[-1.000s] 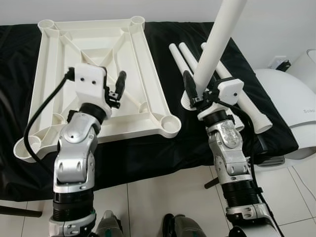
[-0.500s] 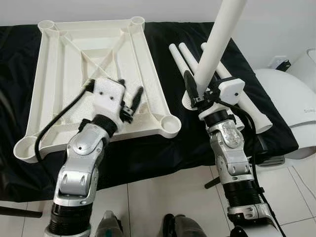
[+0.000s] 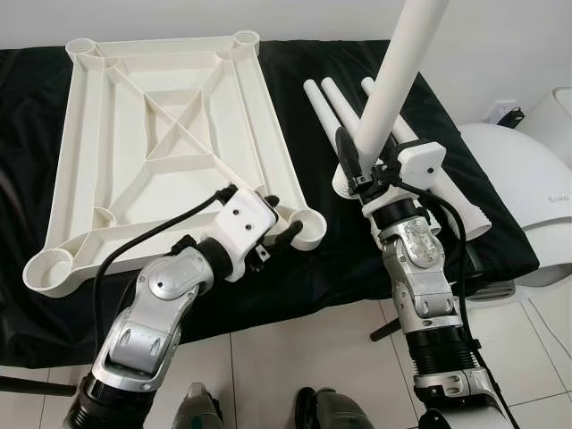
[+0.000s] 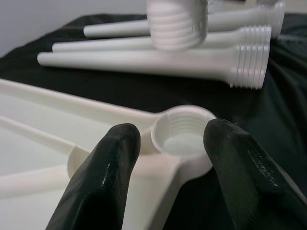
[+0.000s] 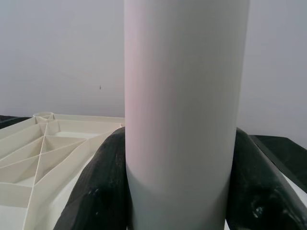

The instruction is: Building children table

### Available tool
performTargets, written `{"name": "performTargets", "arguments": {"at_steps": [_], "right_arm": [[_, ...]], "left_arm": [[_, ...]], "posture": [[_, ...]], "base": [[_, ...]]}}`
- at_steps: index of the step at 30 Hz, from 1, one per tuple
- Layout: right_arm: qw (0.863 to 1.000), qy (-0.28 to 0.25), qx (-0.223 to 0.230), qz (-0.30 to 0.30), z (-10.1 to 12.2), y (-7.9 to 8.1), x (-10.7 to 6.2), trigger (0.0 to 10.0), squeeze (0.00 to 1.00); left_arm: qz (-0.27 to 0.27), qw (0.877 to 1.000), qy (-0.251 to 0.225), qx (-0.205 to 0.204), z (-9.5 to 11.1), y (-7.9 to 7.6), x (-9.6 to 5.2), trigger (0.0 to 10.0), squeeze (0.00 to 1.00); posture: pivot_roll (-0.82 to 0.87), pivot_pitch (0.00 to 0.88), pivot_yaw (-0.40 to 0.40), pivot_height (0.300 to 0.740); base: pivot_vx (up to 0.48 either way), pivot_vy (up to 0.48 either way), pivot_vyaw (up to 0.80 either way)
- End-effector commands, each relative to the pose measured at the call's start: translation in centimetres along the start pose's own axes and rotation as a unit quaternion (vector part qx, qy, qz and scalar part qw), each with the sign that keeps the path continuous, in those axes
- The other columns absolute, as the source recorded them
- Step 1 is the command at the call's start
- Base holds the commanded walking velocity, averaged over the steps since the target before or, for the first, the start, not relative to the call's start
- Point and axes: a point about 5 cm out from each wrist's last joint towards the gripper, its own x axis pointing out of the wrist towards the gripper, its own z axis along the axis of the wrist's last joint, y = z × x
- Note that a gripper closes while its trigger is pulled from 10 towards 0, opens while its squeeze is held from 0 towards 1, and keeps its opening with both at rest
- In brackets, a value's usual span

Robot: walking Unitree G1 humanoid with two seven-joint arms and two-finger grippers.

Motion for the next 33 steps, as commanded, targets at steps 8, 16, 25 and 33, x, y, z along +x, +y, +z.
{"name": "performTargets", "arguments": {"at_steps": [8, 16, 25, 33], "right_arm": [[1.0, -0.008, -0.006, 0.0, 0.4, 0.0, -0.2, 10.0, 0.0], [1.0, -0.006, -0.003, 0.0, 0.4, 0.3, -0.4, 10.0, 0.0], [1.0, -0.004, -0.003, -0.004, 0.3, 0.3, -0.8, 10.0, 0.0], [1.0, -0.004, -0.003, -0.007, 0.4, 0.4, -1.0, 10.0, 0.0]], "left_arm": [[-0.051, 0.997, 0.051, 0.021, -1.9, -0.9, -0.4, 10.0, 0.0], [-0.055, 0.995, 0.073, 0.04, -2.8, -0.6, -0.4, 10.0, 0.0], [-0.059, 0.992, 0.094, 0.061, -3.3, -0.2, 0.1, 10.0, 0.0], [-0.05, 0.991, 0.102, 0.066, -3.4, 0.3, 1.0, 10.0, 0.0]], "posture": [[0.06, 0.185, -0.021, 0.74], [0.06, 0.185, -0.006, 0.74], [0.05, 0.178, 0.011, 0.74], [0.05, 0.174, 0.015, 0.74]], "base": [[0.0, 0.0, 0.0], [0.0, 0.0, 0.0], [0.0, 0.0, 0.0], [0.0, 0.0, 0.0]]}}
